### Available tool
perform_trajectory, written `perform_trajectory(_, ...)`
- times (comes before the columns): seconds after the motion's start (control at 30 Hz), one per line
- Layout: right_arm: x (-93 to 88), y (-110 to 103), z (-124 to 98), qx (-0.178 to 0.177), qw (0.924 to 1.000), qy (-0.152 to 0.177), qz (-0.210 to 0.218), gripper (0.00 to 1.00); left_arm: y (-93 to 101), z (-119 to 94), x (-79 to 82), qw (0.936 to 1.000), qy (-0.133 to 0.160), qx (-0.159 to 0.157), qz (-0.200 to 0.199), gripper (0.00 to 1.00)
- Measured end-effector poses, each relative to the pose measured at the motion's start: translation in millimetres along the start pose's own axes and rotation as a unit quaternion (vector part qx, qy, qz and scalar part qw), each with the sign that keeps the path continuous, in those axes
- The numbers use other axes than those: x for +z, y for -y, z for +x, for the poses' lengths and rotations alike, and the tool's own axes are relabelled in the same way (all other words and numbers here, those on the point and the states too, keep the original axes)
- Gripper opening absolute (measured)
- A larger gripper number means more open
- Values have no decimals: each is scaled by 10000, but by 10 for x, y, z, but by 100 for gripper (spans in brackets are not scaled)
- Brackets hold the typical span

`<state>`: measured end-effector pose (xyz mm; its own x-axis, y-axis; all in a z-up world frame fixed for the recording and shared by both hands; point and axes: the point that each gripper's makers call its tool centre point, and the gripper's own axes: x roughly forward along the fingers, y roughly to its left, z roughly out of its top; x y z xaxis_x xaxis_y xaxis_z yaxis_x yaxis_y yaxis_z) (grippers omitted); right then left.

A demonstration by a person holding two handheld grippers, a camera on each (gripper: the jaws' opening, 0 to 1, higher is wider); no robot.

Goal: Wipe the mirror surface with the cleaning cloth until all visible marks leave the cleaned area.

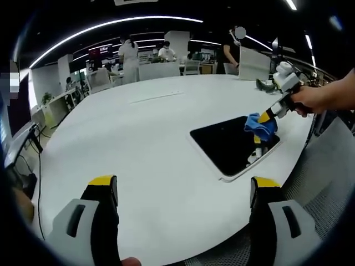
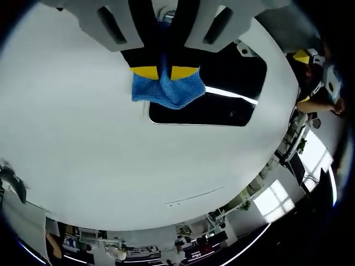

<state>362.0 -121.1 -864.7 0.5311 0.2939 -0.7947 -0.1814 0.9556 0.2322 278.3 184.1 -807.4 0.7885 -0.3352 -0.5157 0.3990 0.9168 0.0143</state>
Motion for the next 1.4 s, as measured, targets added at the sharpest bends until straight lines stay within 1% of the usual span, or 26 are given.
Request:
perform_trajectory(0.1,-8,71,-15,-124,9999,1,79,0,2,-1,-2,10000,3,-6,-30,99)
perform_trajectory(0.17,-18,66,-7,-80,9998,4,173,0,6,0,-1,10000,10,-22,-34,99)
perform_trajectory(0.37,-17,53,-3,-192,9998,42,84,1,21,7,2,10000,11,-49,-16,99)
perform_trajectory(0.47,-64,35,-39,-167,9998,6,128,0,18,7,6,10000,26,-45,-30,99)
perform_trajectory(0.5,-67,42,-36,-196,9997,33,106,0,15,6,7,10000,34,-43,-39,99)
perform_trajectory(0.53,-71,45,-39,-245,9995,72,202,0,9,5,8,10000,39,-38,-50,99)
perform_trajectory(0.67,-126,31,-74,-311,9991,42,282,0,10,2,9,10000,40,-34,-56,99)
perform_trajectory(0.9,-232,10,-142,-355,9990,-61,263,0,33,6,-4,10000,-6,-84,-2,99)
perform_trajectory(0.93,-244,9,-151,-359,9989,-74,290,0,35,7,-7,10000,-15,-93,5,99)
perform_trajectory(1.0,-292,-3,-182,-352,9976,-120,577,0,45,13,-13,9999,-25,-134,16,99)
perform_trajectory(1.13,-355,2,-219,-342,9969,-140,695,0,46,16,-10,9999,-6,-158,-16,99)
perform_trajectory(1.2,-391,-22,-242,-352,9967,-186,702,0,46,15,-7,9999,-3,-151,-23,99)
perform_trajectory(1.3,-434,-35,-255,-466,9974,-263,483,0,52,19,-19,9998,-26,-171,-18,99)
perform_trajectory(1.4,-453,-56,-270,-517,9973,-311,424,0,47,18,-13,9999,-6,-165,-47,99)
